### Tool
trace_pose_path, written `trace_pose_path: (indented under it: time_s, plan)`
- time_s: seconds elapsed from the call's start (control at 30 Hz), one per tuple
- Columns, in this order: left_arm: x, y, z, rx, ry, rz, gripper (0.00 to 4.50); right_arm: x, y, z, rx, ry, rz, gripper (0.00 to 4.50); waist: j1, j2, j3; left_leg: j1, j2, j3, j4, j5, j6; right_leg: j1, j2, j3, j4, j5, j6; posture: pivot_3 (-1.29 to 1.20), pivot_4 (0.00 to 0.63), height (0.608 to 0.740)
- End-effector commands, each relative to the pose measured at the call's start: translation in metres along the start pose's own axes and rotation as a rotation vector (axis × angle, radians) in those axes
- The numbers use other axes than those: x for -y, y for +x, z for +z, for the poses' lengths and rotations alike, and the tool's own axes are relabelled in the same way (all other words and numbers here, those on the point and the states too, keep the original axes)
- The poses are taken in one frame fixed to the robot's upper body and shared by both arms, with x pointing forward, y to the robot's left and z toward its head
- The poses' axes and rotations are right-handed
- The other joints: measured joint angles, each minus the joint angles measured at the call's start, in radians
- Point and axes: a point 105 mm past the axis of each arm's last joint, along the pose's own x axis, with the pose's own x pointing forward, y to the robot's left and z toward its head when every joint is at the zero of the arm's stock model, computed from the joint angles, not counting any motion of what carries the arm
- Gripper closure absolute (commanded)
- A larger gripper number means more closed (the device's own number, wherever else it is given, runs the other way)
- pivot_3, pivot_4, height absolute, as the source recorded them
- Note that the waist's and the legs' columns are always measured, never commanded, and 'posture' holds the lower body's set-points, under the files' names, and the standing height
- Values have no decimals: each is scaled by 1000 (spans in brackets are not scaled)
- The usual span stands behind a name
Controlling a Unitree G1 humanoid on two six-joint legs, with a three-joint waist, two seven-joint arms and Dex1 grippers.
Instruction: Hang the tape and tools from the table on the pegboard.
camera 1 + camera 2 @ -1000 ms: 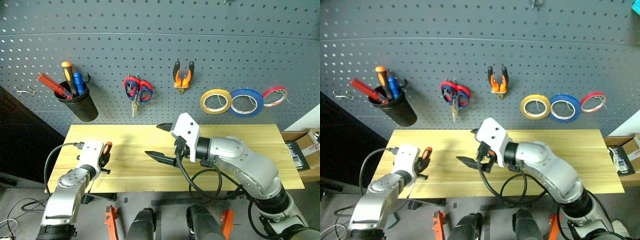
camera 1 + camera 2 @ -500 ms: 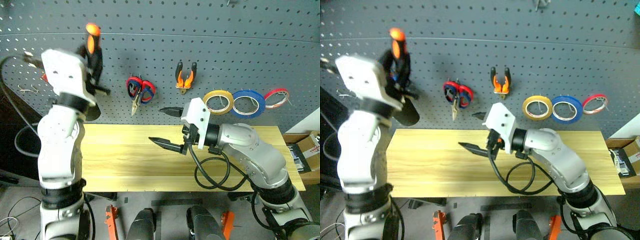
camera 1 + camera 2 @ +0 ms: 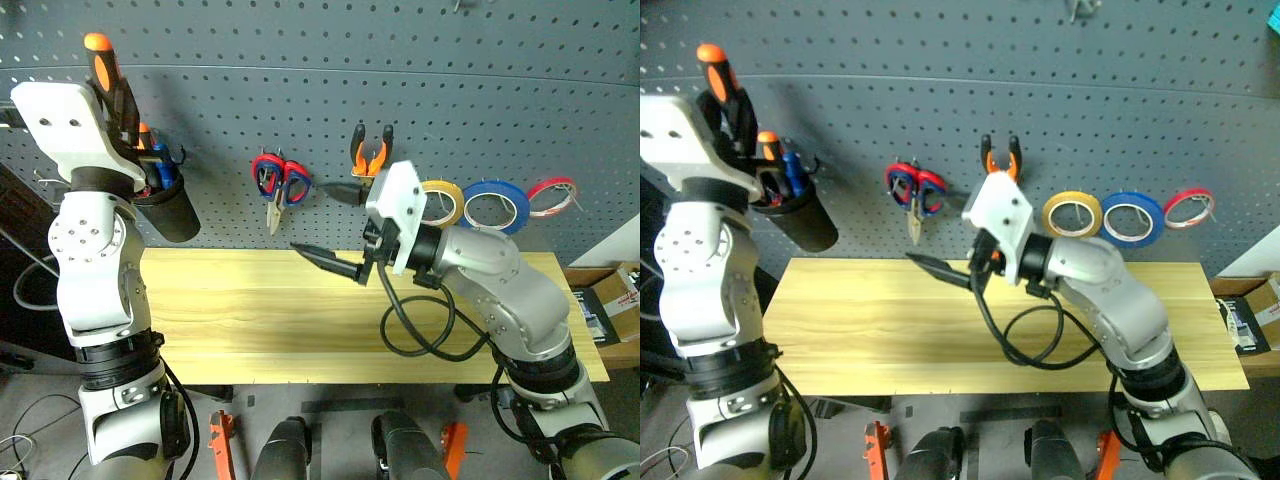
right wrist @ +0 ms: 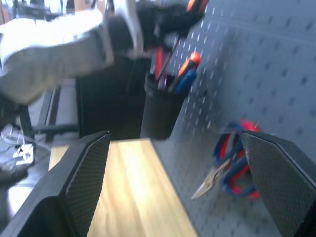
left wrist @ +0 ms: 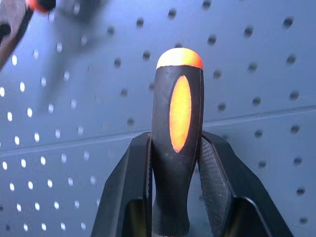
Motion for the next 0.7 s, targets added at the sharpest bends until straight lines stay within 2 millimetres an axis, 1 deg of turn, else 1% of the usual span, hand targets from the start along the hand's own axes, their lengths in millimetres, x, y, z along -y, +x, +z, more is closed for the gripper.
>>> trace_pose_path:
  time_s: [0.03, 0.1, 0.2, 0.27, 0.33, 0.4, 0.43, 0.5, 0.53, 0.6, 0.63, 0.67, 0.7]
  plan:
    - [-3, -3, 7, 48, -22, 16, 3527, 2, -2, 11, 33, -25, -11, 0, 0, -1, -1, 0, 0, 0, 0, 0, 0, 0, 0, 0, 0, 0, 0, -56, 148, 740]
    - [-5, -3, 5, 41, -37, 30, 2785, 2, -3, 10, 31, -25, -12, 0, 0, -3, -3, 0, 0, 0, 0, 0, 0, 0, 0, 0, 0, 0, 0, -56, 147, 740]
    - [-3, -3, 8, 57, -48, 28, 1911, 3, -4, 10, 27, -26, -13, 0, -1, -3, -8, 0, 0, 0, 0, 0, 0, 0, 0, 0, 0, 0, 0, -57, 144, 740]
    - [0, -2, 14, 79, -52, 24, 1272, 3, -5, 9, 25, -27, -14, 0, -1, -3, -13, 0, 0, 0, 0, 0, 0, 0, 0, 0, 0, 0, 0, -52, 142, 740]
    - [6, 0, 25, 120, -51, 2, 654, 5, -8, 8, 20, -27, -24, 0, -1, -3, -18, 0, 0, 1, 0, 0, 0, 0, 0, 1, 0, 0, 0, -41, 140, 740]
    - [17, -3, 33, 144, -71, -47, 22, 9, -15, 6, 7, -18, -45, 0, 0, -4, -20, 0, 0, 1, 0, 0, 0, 0, 0, 0, 0, 0, 0, -35, 138, 740]
    - [25, -5, 36, 149, -87, -84, 22, 10, -21, 3, -5, -12, -57, 0, 1, -4, -21, 0, 0, 0, 0, 0, 0, 0, 0, 0, 1, 0, 0, -30, 136, 740]
    - [44, -15, 32, 113, -131, -183, 22, 13, -33, -5, -46, -5, -82, 0, 8, -4, -24, 0, -1, 1, 0, 0, 0, 0, 0, 0, 0, 0, 0, -21, 132, 740]
    - [57, -24, 22, 48, -168, -257, 22, 14, -39, -9, -67, 3, -93, 0, 9, -3, -27, 0, -1, 0, 1, 0, 0, 0, 0, 0, 0, 0, 0, -15, 129, 740]
    - [69, -38, 6, -52, -220, -316, 22, 14, -47, -14, -91, 13, -109, 0, 9, 0, -37, 0, -3, 1, 0, 0, 1, 1, 0, 1, 0, 0, 0, -11, 123, 740]
    - [74, -48, -7, -137, -249, -343, 22, 14, -50, -17, -102, 20, -121, 0, 8, 1, -40, 0, -3, 2, 0, -1, 1, 1, 0, 2, 0, 0, 0, -8, 121, 740]
    - [73, -58, -22, -223, -251, -334, 22, 15, -54, -20, -114, 34, -143, 0, 5, 2, -42, 0, -3, 1, 0, -1, 1, 1, 0, 2, 0, 0, 0, -4, 114, 740]
    - [72, -66, -32, -283, -251, -328, 22, 16, -57, -23, -122, 44, -160, 0, 2, 2, -44, 1, -3, 3, 0, -1, 3, 1, 0, 4, 1, 0, 0, -4, 111, 740]
